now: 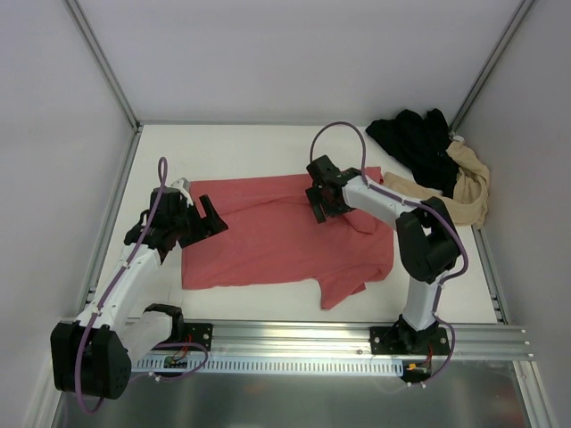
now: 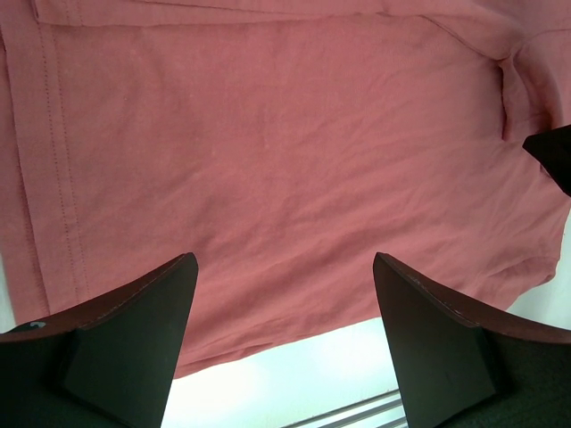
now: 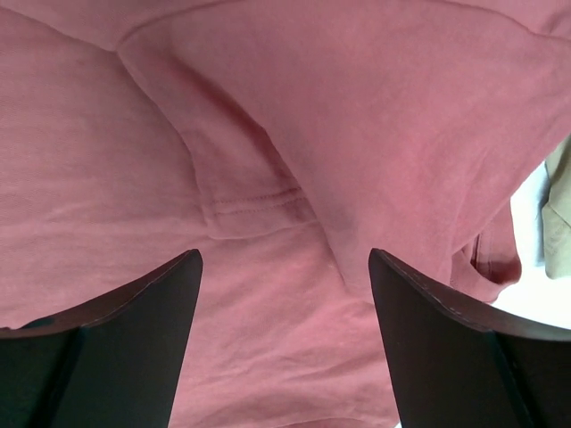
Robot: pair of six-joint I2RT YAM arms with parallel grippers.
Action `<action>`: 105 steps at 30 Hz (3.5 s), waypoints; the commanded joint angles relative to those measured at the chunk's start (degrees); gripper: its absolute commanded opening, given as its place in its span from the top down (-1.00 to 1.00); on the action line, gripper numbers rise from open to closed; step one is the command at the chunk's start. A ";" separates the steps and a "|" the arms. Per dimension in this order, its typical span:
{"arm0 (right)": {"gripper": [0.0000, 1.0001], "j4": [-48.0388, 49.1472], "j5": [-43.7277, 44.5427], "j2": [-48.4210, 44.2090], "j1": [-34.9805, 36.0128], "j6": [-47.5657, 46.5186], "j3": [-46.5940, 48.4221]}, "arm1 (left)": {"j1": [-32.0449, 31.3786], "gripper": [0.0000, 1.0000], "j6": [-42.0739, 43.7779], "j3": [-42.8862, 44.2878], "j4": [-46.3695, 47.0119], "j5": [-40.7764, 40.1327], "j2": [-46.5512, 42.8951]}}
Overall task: Fold and stack the t-shirts
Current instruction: Fold the flattened tshirt in 1/3 of the way
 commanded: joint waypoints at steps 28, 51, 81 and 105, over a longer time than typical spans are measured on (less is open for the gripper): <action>0.08 2.56 -3.10 5.96 2.99 3.40 3.70 | -1.15 -0.64 0.76 0.57 0.82 0.50 -0.61; 0.52 4.84 -1.60 5.61 0.61 3.22 0.54 | -1.50 -0.64 0.85 0.66 0.82 0.32 -0.26; 0.99 0.27 -4.85 -1.15 1.32 3.75 1.68 | -1.76 -0.65 0.67 0.74 1.52 0.94 1.76; 0.99 -2.28 -6.43 -2.21 4.92 4.63 4.93 | -1.85 -0.65 0.67 0.65 1.52 1.29 1.85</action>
